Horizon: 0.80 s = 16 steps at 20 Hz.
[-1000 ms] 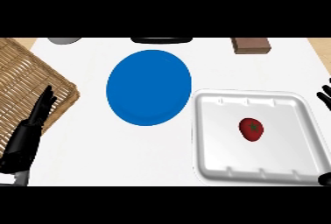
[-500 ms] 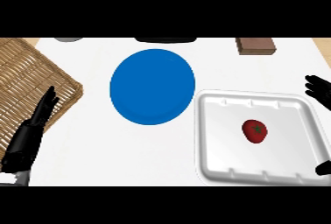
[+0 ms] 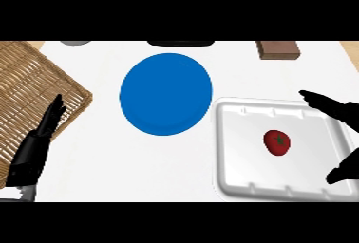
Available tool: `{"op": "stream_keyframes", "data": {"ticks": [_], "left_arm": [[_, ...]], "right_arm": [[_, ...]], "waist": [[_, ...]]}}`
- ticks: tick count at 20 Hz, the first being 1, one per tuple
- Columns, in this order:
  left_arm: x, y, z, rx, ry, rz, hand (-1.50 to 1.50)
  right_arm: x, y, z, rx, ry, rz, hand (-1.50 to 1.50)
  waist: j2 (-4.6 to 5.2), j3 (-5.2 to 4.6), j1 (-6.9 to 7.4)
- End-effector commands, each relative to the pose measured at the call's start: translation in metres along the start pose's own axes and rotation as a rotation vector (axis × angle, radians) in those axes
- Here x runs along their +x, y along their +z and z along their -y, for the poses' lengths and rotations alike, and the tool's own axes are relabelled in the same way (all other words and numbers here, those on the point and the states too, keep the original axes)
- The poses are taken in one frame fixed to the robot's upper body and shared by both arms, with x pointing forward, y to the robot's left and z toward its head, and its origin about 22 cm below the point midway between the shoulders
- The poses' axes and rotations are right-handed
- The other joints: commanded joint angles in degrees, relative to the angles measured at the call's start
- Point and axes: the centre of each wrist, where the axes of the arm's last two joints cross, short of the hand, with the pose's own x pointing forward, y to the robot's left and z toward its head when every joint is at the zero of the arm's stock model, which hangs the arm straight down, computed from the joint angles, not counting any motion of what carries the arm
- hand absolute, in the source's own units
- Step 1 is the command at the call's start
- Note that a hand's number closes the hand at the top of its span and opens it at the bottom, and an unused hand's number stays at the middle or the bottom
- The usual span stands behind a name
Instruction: Pick the tomato from the tray and place it in the plate
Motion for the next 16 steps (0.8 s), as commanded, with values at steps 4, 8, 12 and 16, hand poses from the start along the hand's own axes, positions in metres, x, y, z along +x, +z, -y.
{"op": "stream_keyframes", "data": {"ticks": [4, 8, 12, 16], "left_arm": [[-0.041, 0.026, -0.005, 0.01, -0.05, -0.152, 0.0], [-0.027, 0.023, -0.006, 0.006, -0.034, -0.159, 0.0], [-0.019, 0.027, 0.005, 0.001, -0.013, -0.16, 0.0], [-0.021, 0.025, -0.012, 0.025, -0.028, -0.16, 0.0]], "right_arm": [[-0.015, -0.028, -0.015, 0.104, 0.084, -0.032, -1.5], [-0.021, -0.042, -0.007, 0.12, 0.077, -0.03, -1.5], [-0.037, -0.05, -0.021, 0.193, 0.098, -0.047, -1.5], [-0.039, -0.057, -0.032, 0.225, 0.113, -0.038, -1.5]], "waist": [[0.54, -0.8, -0.45], [0.53, -0.76, 0.01], [0.42, -0.73, -0.13], [0.29, -0.78, -0.75]]}}
